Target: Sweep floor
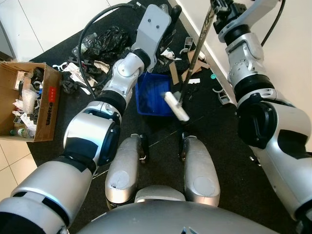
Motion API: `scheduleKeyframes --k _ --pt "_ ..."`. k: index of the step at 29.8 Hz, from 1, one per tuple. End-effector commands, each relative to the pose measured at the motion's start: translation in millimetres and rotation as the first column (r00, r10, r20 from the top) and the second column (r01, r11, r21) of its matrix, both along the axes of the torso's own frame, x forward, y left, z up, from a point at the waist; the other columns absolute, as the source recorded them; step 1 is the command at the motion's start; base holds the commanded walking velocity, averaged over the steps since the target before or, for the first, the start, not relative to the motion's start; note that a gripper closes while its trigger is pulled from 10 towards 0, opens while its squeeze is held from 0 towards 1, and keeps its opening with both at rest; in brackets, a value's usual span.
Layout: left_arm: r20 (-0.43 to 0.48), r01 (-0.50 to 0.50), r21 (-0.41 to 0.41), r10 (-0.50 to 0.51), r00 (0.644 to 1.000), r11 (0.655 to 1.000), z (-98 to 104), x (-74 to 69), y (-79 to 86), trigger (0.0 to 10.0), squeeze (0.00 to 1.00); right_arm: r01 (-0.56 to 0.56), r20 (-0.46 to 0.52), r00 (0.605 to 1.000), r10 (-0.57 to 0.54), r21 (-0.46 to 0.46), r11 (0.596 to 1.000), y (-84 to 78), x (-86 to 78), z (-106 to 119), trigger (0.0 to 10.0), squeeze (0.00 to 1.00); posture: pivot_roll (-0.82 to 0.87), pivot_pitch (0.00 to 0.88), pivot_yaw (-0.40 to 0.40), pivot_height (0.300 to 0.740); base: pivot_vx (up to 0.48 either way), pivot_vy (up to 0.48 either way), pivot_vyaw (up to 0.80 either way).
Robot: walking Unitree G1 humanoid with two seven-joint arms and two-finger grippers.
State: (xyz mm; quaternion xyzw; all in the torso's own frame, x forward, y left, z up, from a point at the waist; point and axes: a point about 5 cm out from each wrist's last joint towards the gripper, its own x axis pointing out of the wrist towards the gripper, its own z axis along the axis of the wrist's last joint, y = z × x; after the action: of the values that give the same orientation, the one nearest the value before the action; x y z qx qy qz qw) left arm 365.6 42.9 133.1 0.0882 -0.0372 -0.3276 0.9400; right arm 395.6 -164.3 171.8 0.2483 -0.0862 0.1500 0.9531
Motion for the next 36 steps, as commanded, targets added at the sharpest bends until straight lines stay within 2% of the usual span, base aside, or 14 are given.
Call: scheduleKeyframes --k 1,6,9,10,11,19,21,23,24,26,27,28,31,36 --pt "-0.085 0.032 -0.032 -0.035 0.996 0.999 -19.1 -11.2 -9.0 10.0 0.07 -0.041 -0.069 0.996 0.049 0.112 0.993 15.6 -3.2 -16.4 10.0 0.00 0.09 0.291 0.106 0.740 0.000 0.000 0.00" --pt "-0.103 0.028 -0.029 -0.030 0.994 0.999 -26.3 -14.4 -6.2 10.0 0.06 -0.068 0.026 0.997 0.066 0.110 0.992 12.0 1.7 4.8 10.0 0.00 0.08 0.288 0.103 0.740 0.000 0.000 0.00" --pt "-0.108 0.024 -0.030 -0.027 0.994 0.999 -28.2 -15.6 -6.7 10.0 0.06 -0.030 0.068 0.997 0.024 0.089 0.996 -8.1 3.0 16.3 10.0 0.00 0.06 0.284 0.100 0.740 0.000 0.000 0.00" --pt "-0.108 0.024 -0.030 -0.027 0.994 0.999 -28.2 -15.6 -6.7 10.0 0.06 -0.030 0.068 0.997 0.024 0.089 0.996 -8.1 3.0 16.3 10.0 0.00 0.06 0.284 0.100 0.740 0.000 0.000 0.00" --pt "-0.111 0.021 -0.031 -0.024 0.993 0.999 -28.9 -15.9 -7.0 10.0 0.06 -0.003 0.094 0.996 -0.003 0.064 0.998 -20.9 2.1 21.2 10.0 0.00 0.06 0.282 0.101 0.740 0.000 0.000 0.00" --pt "-0.123 -0.012 -0.052 0.006 0.992 0.999 -29.6 -14.9 -4.5 10.0 0.06 0.026 0.217 0.976 -0.030 0.022 0.999 -37.1 0.5 44.0 10.0 0.00 0.04 0.272 0.097 0.740 0.000 0.000 0.00" --pt "-0.128 -0.021 -0.057 0.014 0.992 0.998 -30.7 -15.2 -3.7 10.0 0.05 0.105 0.275 0.957 -0.096 -0.015 0.994 -52.9 -2.4 56.4 10.0 0.00 0.03 0.270 0.095 0.740 0.000 0.000 0.00" --pt "-0.128 -0.021 -0.057 0.014 0.992 0.998 -30.7 -15.2 -3.7 10.0 0.05 0.105 0.275 0.957 -0.096 -0.015 0.994 -52.9 -2.4 56.4 10.0 0.00 0.03 0.270 0.095 0.740 0.000 0.000 0.00" --pt "-0.130 -0.022 -0.056 0.015 0.991 0.998 -31.5 -15.7 -3.4 10.0 0.06 0.167 0.285 0.948 -0.143 -0.059 0.984 -63.5 -4.6 58.9 10.0 0.00 0.03 0.269 0.095 0.740 0.000 0.000 0.00" --pt "-0.130 -0.022 -0.056 0.015 0.991 0.998 -31.5 -15.7 -3.4 10.0 0.06 0.167 0.285 0.948 -0.143 -0.059 0.984 -63.5 -4.6 58.9 10.0 0.00 0.03 0.269 0.095 0.740 0.000 0.000 0.00" --pt "-0.131 -0.022 -0.055 0.015 0.991 0.998 -32.4 -16.1 -2.8 10.0 0.05 0.213 0.279 0.943 -0.183 -0.081 0.974 -73.1 -6.6 58.6 10.0 0.00 0.04 0.272 0.098 0.740 0.000 0.000 0.00" --pt "-0.131 -0.022 -0.055 0.015 0.991 0.998 -32.4 -16.1 -2.8 10.0 0.05 0.213 0.279 0.943 -0.183 -0.081 0.974 -73.1 -6.6 58.6 10.0 0.00 0.04 0.272 0.098 0.740 0.000 0.000 0.00" --pt "-0.133 -0.025 -0.049 0.018 0.991 0.999 -34.4 -16.5 0.3 10.0 0.06 0.280 0.178 0.952 -0.250 -0.173 0.944 -79.3 -8.6 36.7 10.0 0.00 0.04 0.274 0.101 0.740 0.000 0.000 0.00" --pt "-0.132 -0.028 -0.047 0.022 0.991 0.999 -34.6 -16.2 2.4 10.0 0.06 0.323 0.115 0.946 -0.304 -0.236 0.917 -77.1 -10.0 20.5 10.0 0.00 0.05 0.272 0.103 0.740 0.000 0.000 0.00"
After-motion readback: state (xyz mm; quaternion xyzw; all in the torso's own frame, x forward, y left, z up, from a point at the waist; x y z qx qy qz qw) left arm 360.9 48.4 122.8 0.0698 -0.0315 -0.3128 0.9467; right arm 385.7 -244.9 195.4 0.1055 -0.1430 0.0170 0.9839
